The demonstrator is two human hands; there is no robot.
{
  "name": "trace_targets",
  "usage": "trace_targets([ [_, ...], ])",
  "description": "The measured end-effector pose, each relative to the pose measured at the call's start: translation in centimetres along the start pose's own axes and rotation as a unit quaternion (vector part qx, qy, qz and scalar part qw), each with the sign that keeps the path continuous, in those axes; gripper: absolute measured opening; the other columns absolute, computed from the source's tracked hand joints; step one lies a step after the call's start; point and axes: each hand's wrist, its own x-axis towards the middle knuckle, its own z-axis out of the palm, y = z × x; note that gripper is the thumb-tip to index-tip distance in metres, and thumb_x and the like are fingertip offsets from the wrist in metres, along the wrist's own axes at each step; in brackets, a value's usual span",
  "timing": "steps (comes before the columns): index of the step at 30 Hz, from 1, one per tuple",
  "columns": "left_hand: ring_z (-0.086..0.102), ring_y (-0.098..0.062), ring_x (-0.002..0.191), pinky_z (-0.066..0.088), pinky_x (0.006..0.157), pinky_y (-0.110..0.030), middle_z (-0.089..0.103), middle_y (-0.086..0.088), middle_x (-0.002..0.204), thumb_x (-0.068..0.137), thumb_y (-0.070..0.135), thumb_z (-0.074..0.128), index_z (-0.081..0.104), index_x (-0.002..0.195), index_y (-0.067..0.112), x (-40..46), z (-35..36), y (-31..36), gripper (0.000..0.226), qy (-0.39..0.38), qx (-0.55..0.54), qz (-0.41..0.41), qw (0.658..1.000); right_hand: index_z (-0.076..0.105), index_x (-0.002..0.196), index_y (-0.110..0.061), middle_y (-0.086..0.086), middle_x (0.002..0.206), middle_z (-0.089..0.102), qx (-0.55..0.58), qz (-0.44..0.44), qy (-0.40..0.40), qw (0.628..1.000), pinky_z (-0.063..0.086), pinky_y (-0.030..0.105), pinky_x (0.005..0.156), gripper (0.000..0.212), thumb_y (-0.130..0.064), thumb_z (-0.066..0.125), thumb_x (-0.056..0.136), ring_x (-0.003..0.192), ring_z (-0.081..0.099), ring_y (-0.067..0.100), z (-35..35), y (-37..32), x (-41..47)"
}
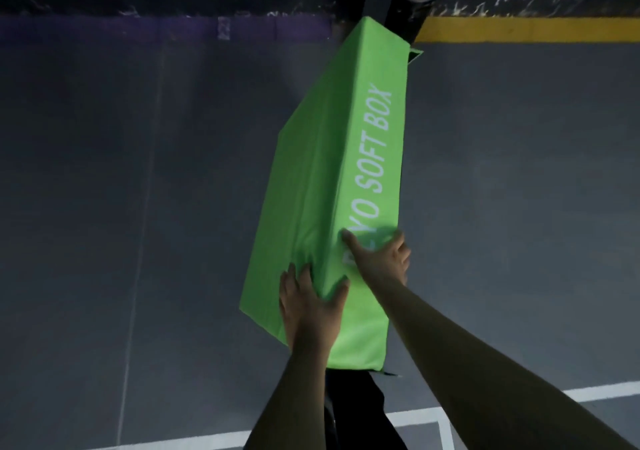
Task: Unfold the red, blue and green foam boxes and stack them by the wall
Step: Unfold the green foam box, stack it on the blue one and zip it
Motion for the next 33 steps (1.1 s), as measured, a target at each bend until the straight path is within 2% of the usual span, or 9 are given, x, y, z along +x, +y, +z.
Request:
trace_targets([
  [10, 0.031, -0.03, 0.148, 0.035, 0.118, -0.049, 0.039, -0.013, 0.157, 0.079, 0.081, 0.051, 0.05, 0.145, 0.012, -1.0, 2.4, 1.5, 0.095, -0.041, -0.008, -0.009, 0.999, -0.03, 0.154, -0.026, 0.03, 0.163, -0.012, -0.074, 0.064, -0.103, 0.99, 0.012, 0.065, 0.119, 0.152, -0.087, 0.07, 0.057, 0.15, -0.005, 0.051, -2.3, -6.0, 6.0],
  [17, 0.044, -0.029, 0.139, 0.039, 0.115, -0.044, 0.048, -0.014, 0.149, 0.083, 0.071, 0.057, 0.048, 0.143, 0.005, -0.8, 1.1, 1.9, 0.089, -0.055, -0.017, -0.015, 0.998, -0.023, 0.156, -0.025, 0.028, 0.162, 0.008, -0.101, 0.064, -0.044, 0.992, 0.022, 0.067, 0.114, 0.147, -0.088, 0.067, 0.058, 0.148, 0.012, 0.048, -1.1, -6.5, 5.1],
  [21, 0.055, -0.034, 0.119, 0.045, 0.103, -0.04, 0.059, -0.014, 0.127, 0.084, 0.064, 0.052, 0.055, 0.128, 0.005, 2.3, -2.7, 1.1, 0.074, -0.05, -0.054, -0.006, 0.997, -0.02, 0.157, -0.026, 0.023, 0.156, 0.02, -0.124, 0.052, -0.025, 0.991, 0.029, 0.06, 0.113, 0.149, -0.095, 0.062, 0.053, 0.142, 0.025, 0.043, 0.4, -8.1, 3.2],
  [23, 0.054, -0.034, 0.124, 0.042, 0.105, -0.038, 0.057, -0.016, 0.134, 0.082, 0.065, 0.05, 0.052, 0.137, 0.006, 6.7, -5.1, 1.2, 0.08, -0.076, -0.114, -0.024, 0.99, -0.017, 0.158, -0.024, 0.022, 0.156, 0.022, -0.102, 0.031, -0.018, 0.994, 0.028, 0.056, 0.114, 0.149, -0.096, 0.06, 0.053, 0.144, 0.026, 0.041, 1.2, -8.7, 2.4],
  [25, 0.05, -0.028, 0.135, 0.039, 0.113, -0.036, 0.052, -0.015, 0.147, 0.08, 0.07, 0.047, 0.046, 0.148, 0.008, 12.1, -6.9, 1.9, 0.092, -0.13, -0.176, -0.032, 0.975, -0.012, 0.16, -0.021, 0.02, 0.16, 0.026, 0.01, 0.04, -0.025, 0.999, 0.03, 0.05, 0.118, 0.146, -0.091, 0.065, 0.057, 0.146, 0.031, 0.037, 1.8, -8.7, 2.6],
  [27, 0.057, -0.018, 0.128, 0.043, 0.11, -0.033, 0.06, -0.005, 0.14, 0.075, 0.08, 0.05, 0.053, 0.144, 0.016, 17.1, -8.3, 1.8, 0.094, -0.163, -0.217, -0.016, 0.962, 0.003, 0.162, -0.019, 0.016, 0.161, 0.032, 0.131, 0.082, -0.069, 0.986, 0.037, 0.047, 0.117, 0.135, -0.084, 0.069, 0.063, 0.144, 0.04, 0.033, 2.3, -9.1, 2.6],
  [29, 0.066, -0.01, 0.113, 0.053, 0.102, -0.037, 0.07, 0.007, 0.125, 0.068, 0.085, 0.063, 0.062, 0.13, 0.028, 20.3, -9.8, 0.9, 0.084, -0.191, -0.239, -0.028, 0.952, 0.031, 0.156, -0.018, 0.013, 0.154, 0.047, 0.217, 0.07, -0.156, 0.961, 0.049, 0.05, 0.106, 0.106, -0.073, 0.071, 0.074, 0.131, 0.056, 0.031, 3.4, -10.1, 1.9],
  [31, 0.072, -0.009, 0.105, 0.059, 0.094, -0.042, 0.074, 0.009, 0.116, 0.066, 0.074, 0.075, 0.065, 0.124, 0.035, 21.4, -11.2, -0.1, 0.071, -0.22, -0.257, -0.047, 0.94, 0.056, 0.137, -0.016, 0.013, 0.13, 0.068, 0.307, 0.045, -0.223, 0.924, 0.062, 0.045, 0.085, 0.062, -0.052, 0.071, 0.088, 0.107, 0.072, 0.029, 4.9, -11.4, 0.8],
  [33, 0.073, -0.013, 0.103, 0.06, 0.091, -0.044, 0.075, 0.007, 0.116, 0.067, 0.06, 0.083, 0.066, 0.123, 0.036, 21.6, -12.0, -0.4, 0.063, -0.248, -0.29, -0.056, 0.922, 0.061, 0.129, -0.017, 0.011, 0.114, 0.075, 0.337, 0.048, -0.237, 0.91, 0.063, 0.037, 0.068, 0.05, -0.046, 0.072, 0.09, 0.094, 0.076, 0.028, 5.4, -12.8, -0.2],
])
